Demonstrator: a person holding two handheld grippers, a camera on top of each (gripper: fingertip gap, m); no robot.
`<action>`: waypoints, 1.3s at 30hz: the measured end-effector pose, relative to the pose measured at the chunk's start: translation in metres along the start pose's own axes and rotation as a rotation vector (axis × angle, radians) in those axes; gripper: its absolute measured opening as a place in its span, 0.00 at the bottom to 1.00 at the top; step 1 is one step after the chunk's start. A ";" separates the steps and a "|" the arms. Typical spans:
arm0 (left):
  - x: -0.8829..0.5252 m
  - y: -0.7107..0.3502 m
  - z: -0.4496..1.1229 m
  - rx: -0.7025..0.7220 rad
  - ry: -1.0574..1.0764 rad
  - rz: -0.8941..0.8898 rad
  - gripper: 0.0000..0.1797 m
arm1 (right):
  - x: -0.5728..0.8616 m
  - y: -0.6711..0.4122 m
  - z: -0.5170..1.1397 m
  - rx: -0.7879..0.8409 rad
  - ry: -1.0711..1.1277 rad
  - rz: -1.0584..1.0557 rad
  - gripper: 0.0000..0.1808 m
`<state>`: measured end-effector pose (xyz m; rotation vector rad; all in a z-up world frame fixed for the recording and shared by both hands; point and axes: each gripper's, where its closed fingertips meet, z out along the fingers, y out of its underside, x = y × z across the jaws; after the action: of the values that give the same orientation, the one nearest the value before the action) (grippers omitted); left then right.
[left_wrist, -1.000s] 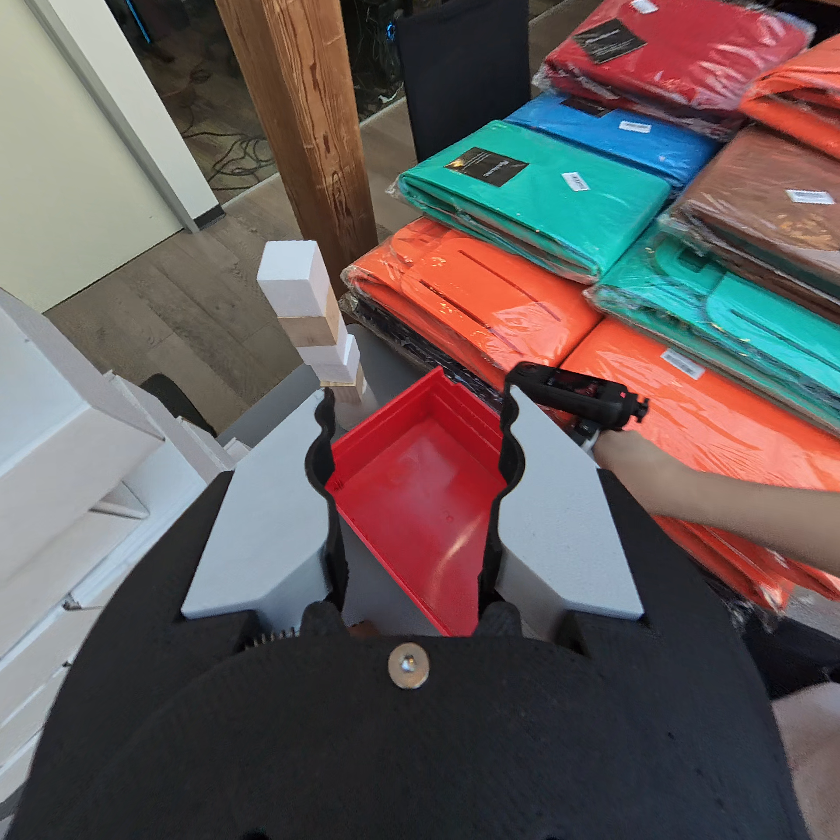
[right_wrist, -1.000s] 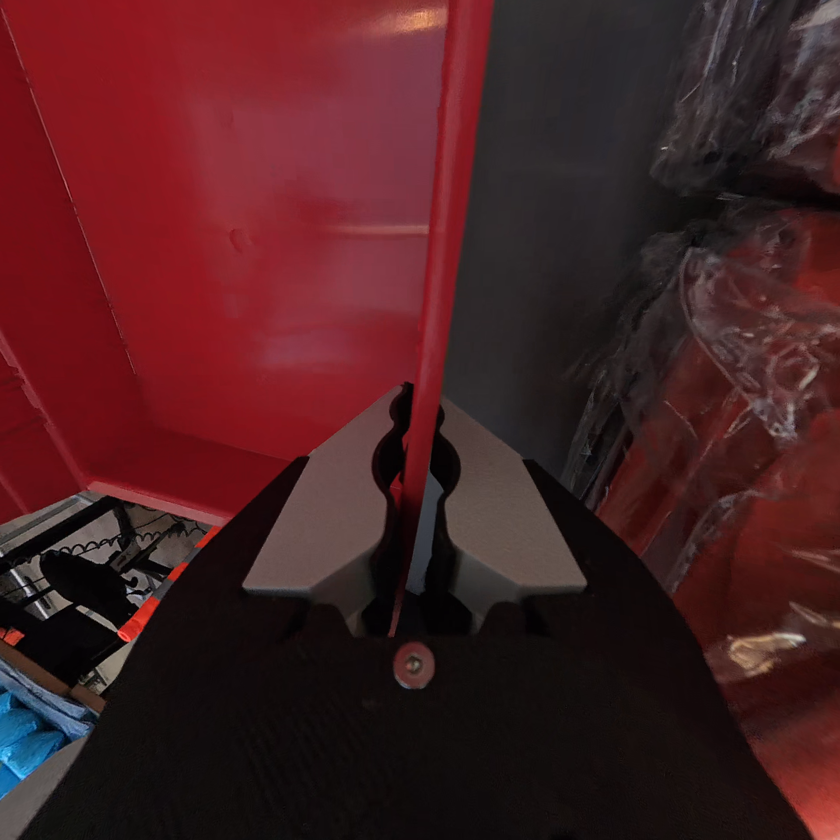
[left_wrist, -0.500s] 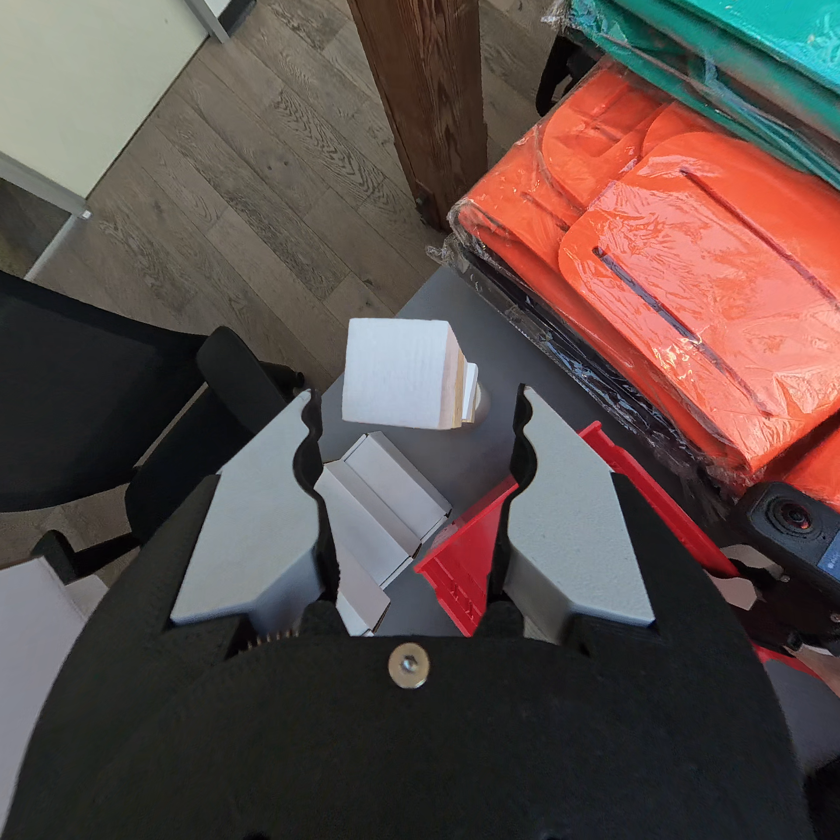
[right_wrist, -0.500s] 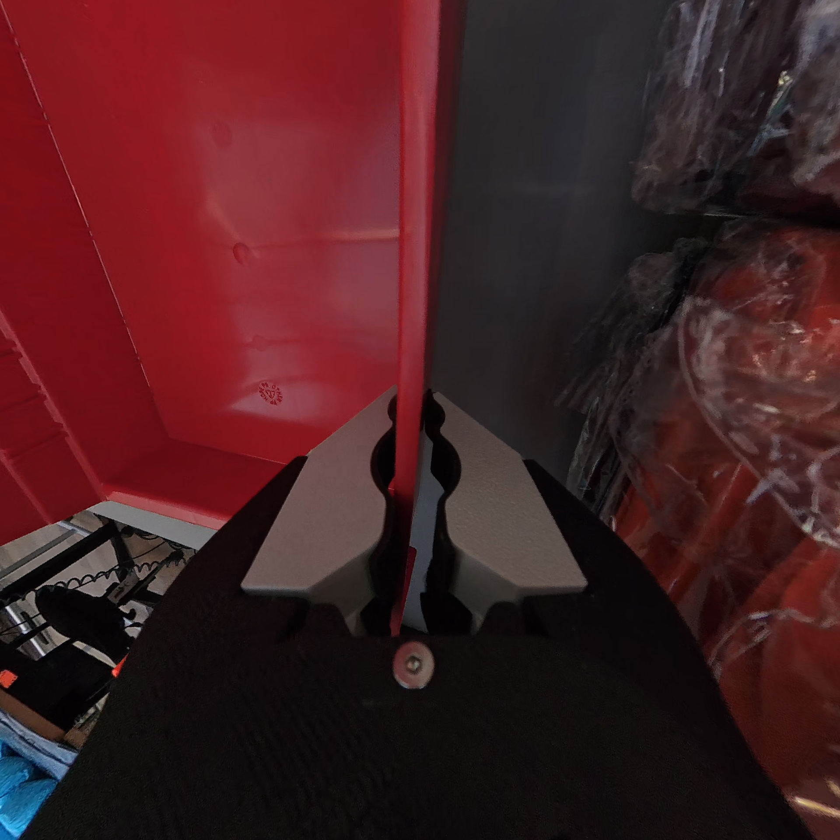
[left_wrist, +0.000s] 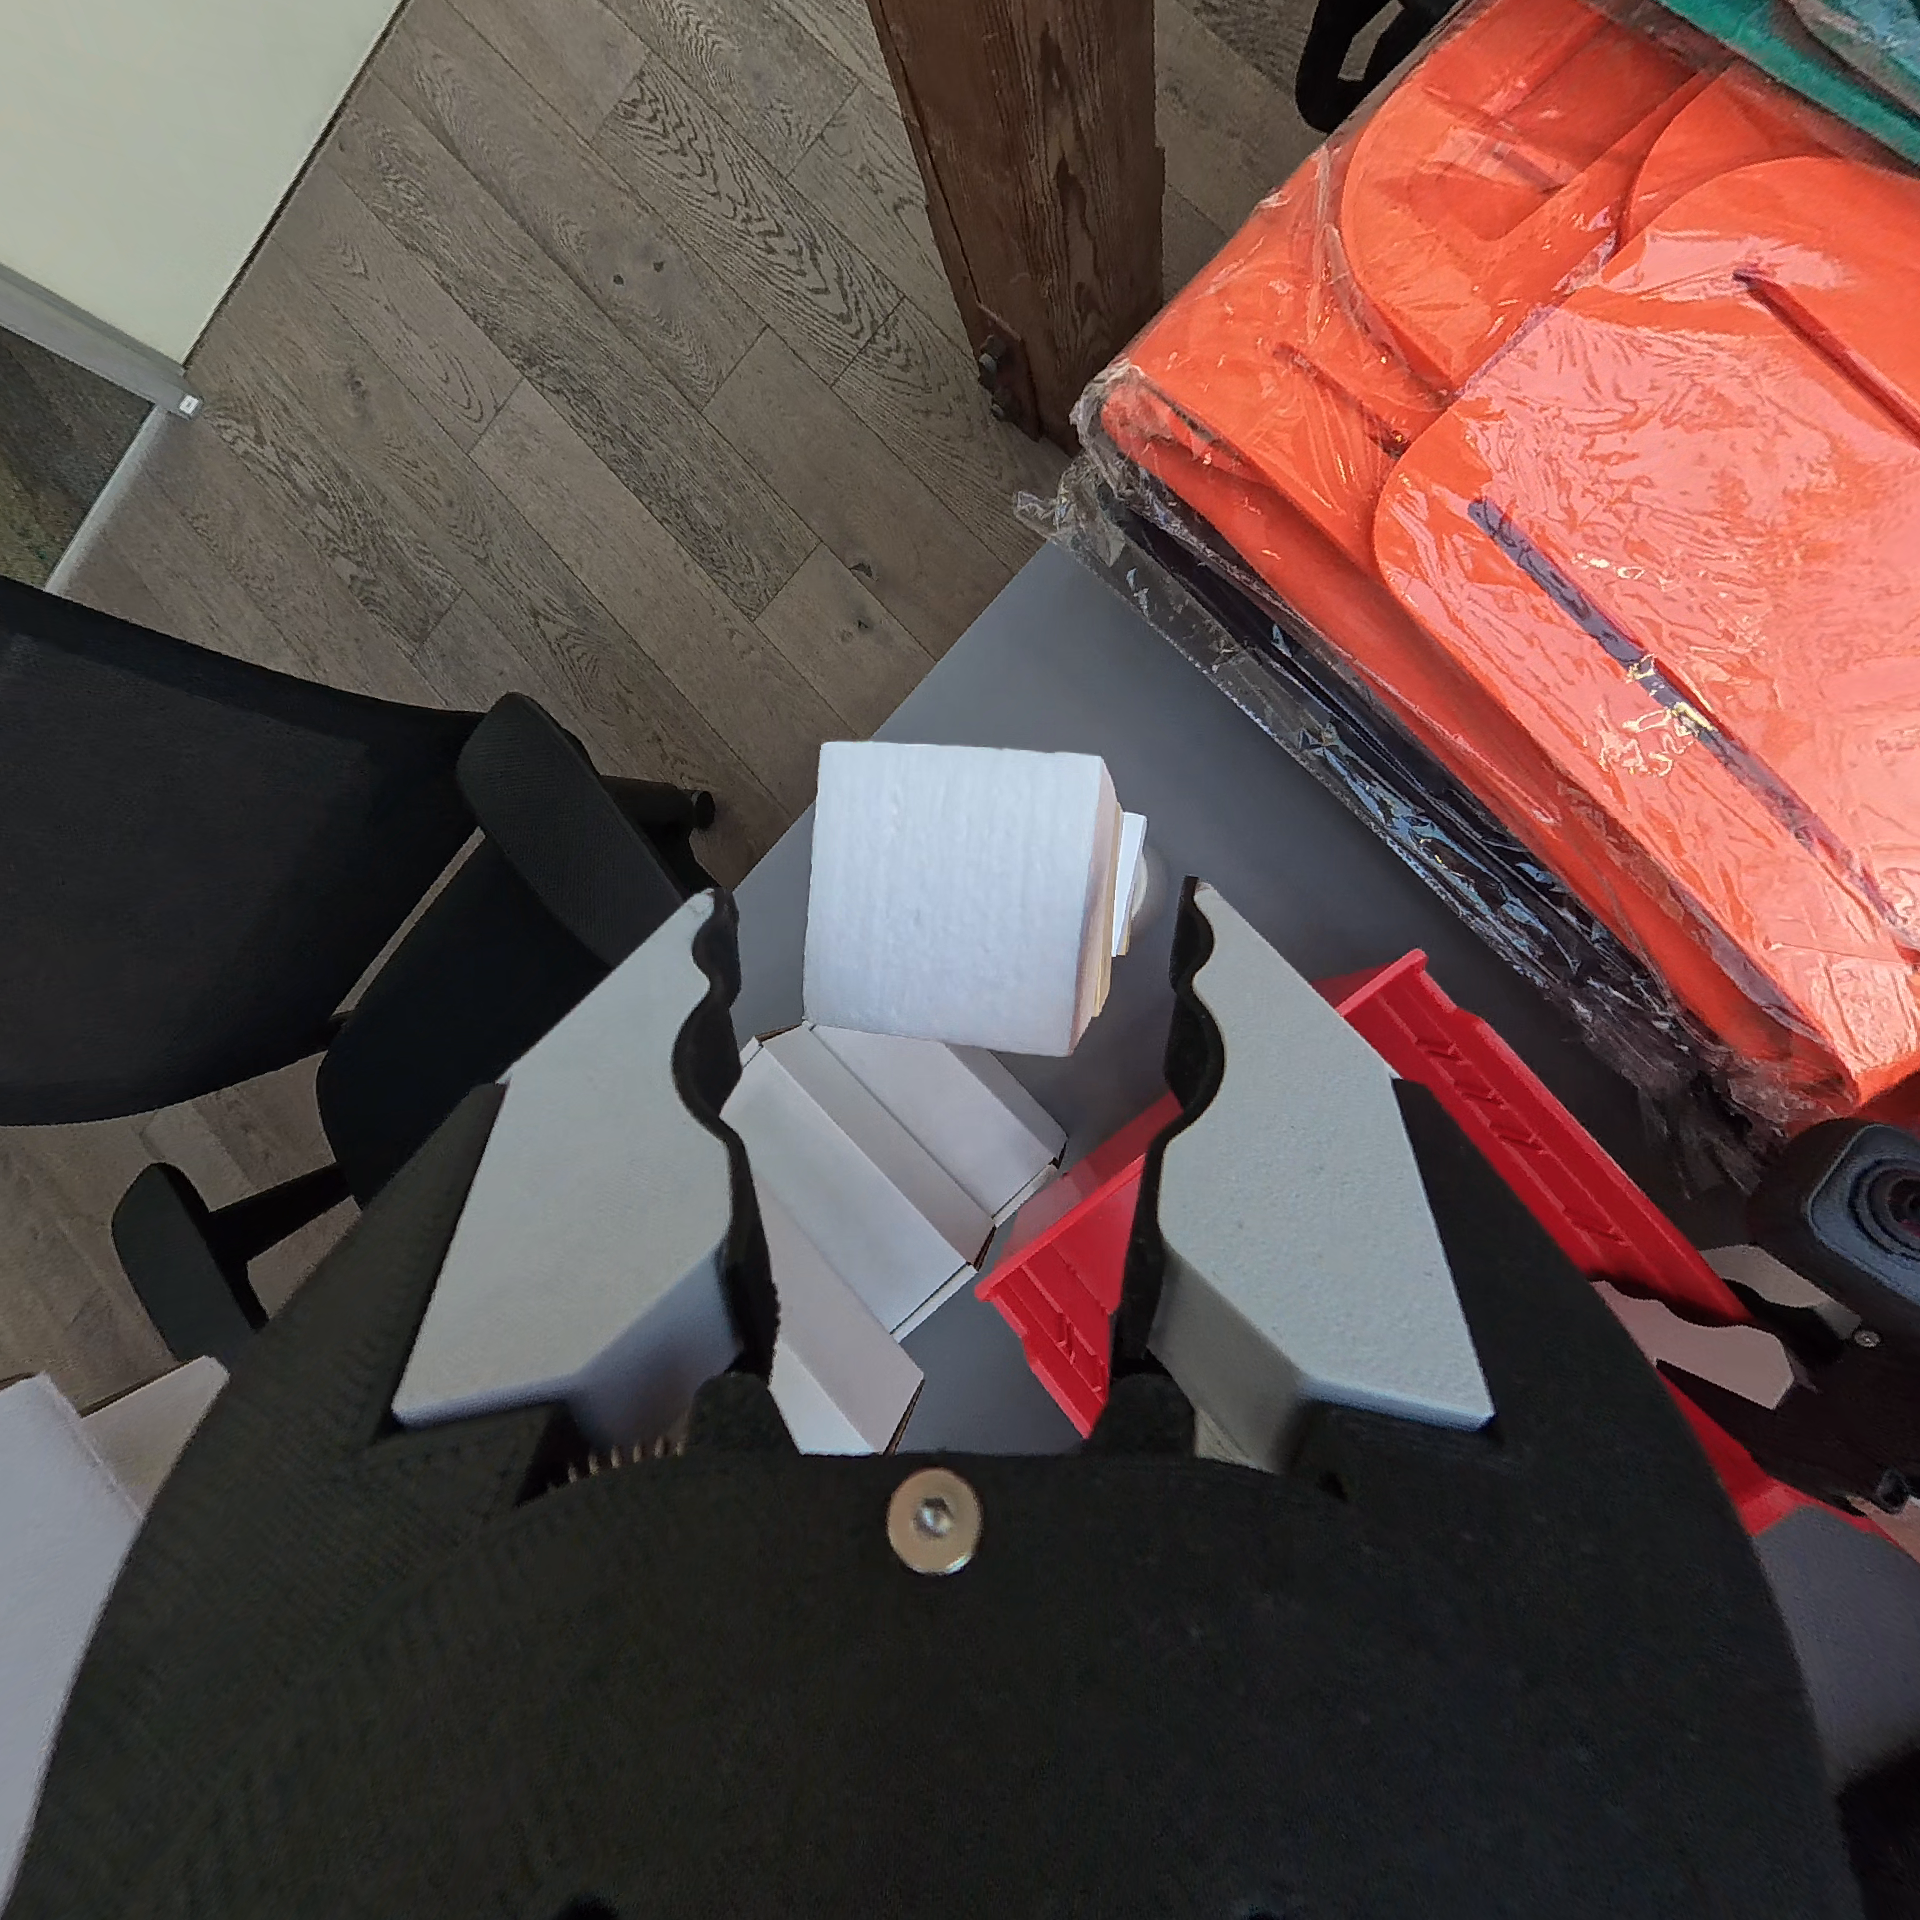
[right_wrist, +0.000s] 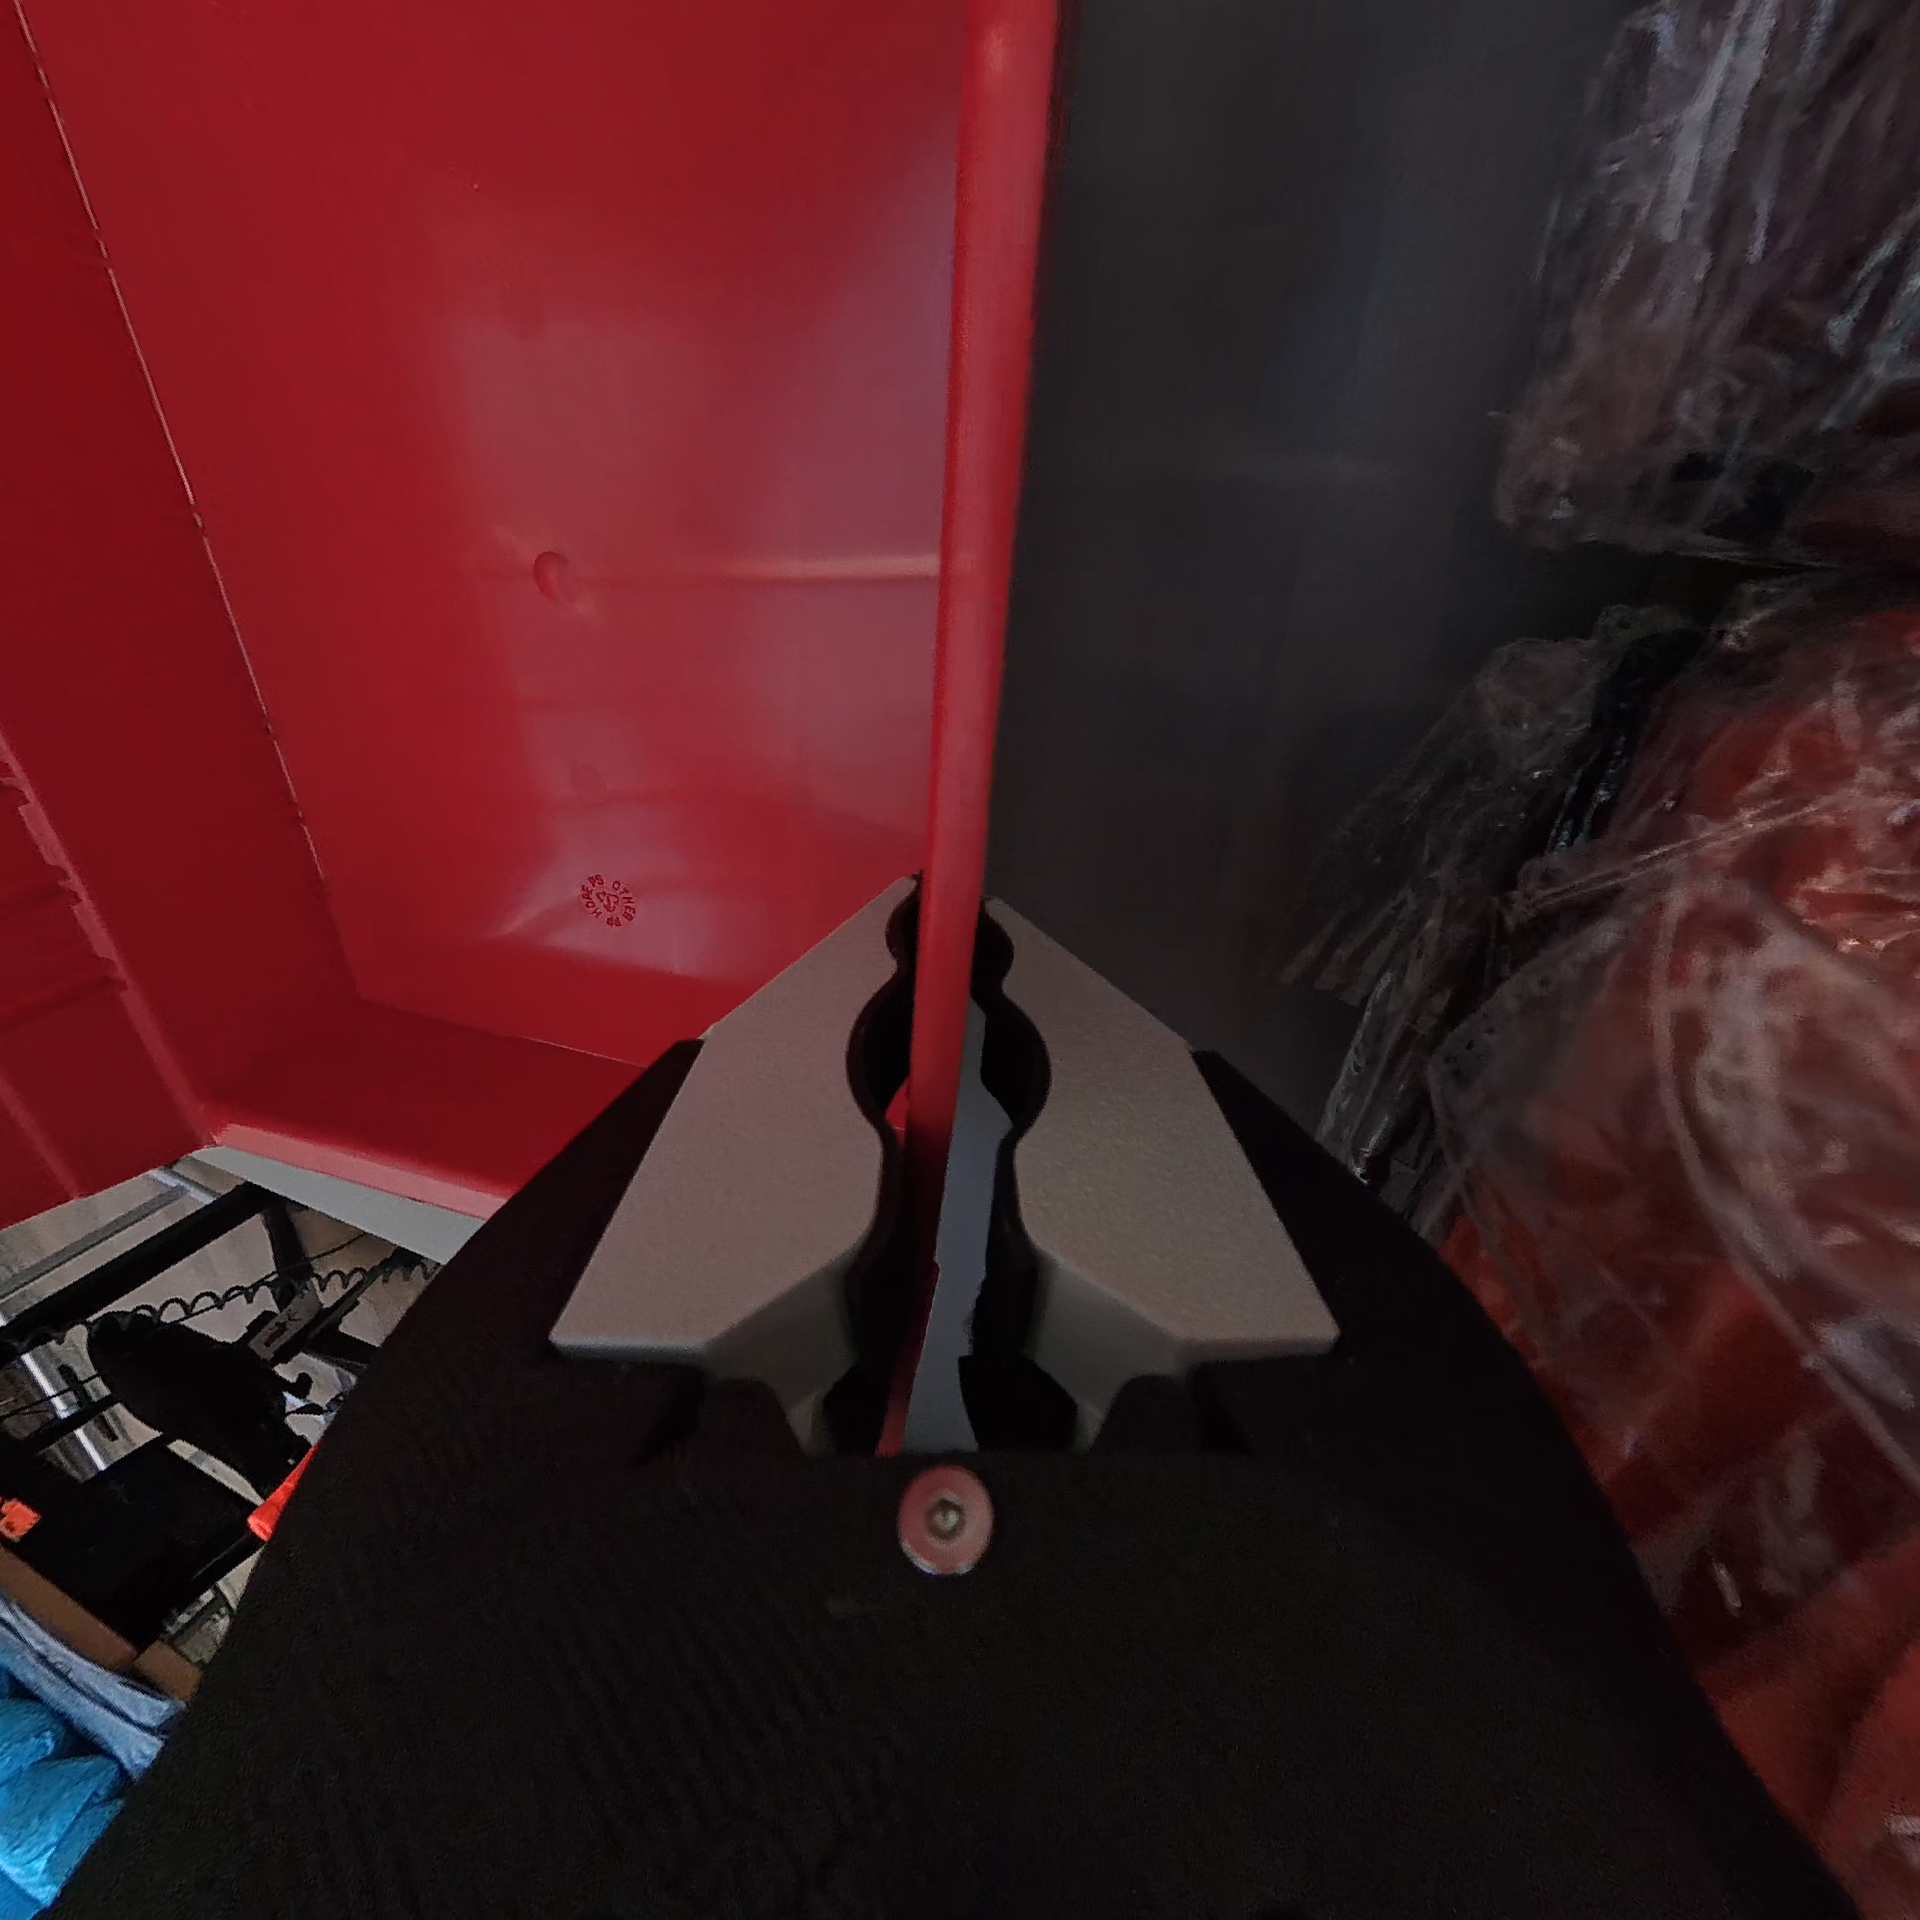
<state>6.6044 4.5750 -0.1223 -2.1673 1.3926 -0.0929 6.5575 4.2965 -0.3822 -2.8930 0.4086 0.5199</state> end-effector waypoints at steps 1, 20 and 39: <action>0.001 0.000 0.002 -0.005 0.002 0.000 0.45 | 0.000 0.001 0.001 -0.003 0.000 0.001 0.02; 0.122 0.124 -0.065 0.048 0.275 0.096 0.55 | 0.003 -0.001 -0.003 0.025 -0.005 -0.015 0.01; 0.015 0.037 0.038 0.109 0.125 -0.101 0.32 | 0.004 0.012 -0.011 0.028 0.011 -0.025 0.01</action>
<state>6.5944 4.5664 -0.1753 -2.1712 1.3125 -0.3399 6.5613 4.2821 -0.3747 -2.8715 0.3782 0.4903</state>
